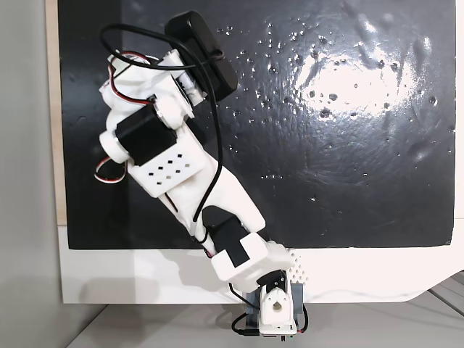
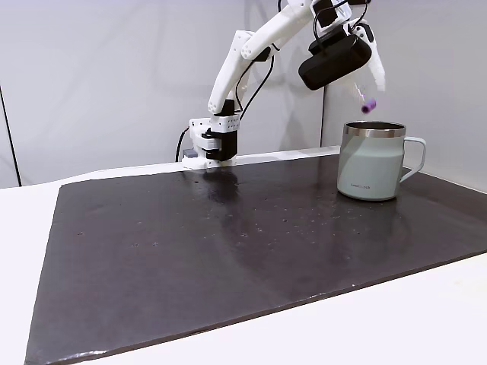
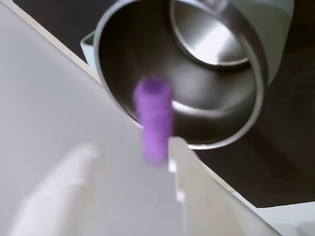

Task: Grasp a pengrip and put it in the cup.

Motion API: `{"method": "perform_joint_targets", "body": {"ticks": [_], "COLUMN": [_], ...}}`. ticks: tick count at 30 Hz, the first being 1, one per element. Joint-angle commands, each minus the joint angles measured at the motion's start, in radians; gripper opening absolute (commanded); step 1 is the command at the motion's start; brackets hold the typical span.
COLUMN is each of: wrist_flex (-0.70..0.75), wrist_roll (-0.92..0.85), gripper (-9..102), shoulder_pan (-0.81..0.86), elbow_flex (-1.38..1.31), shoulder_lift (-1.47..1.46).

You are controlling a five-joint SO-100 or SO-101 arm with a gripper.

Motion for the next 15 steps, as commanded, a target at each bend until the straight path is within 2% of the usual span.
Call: {"method": "perform_joint_targets", "body": {"ticks": [1,15], "wrist_flex": [0.006,0.008], "wrist_roll": [-0.006,-0.006], "gripper": [37,37], "shoulder_pan": [0.026,0.031], "elbow_flex": [-0.072,-0.012], "shoulder_lift": [0.034,0.094]}}
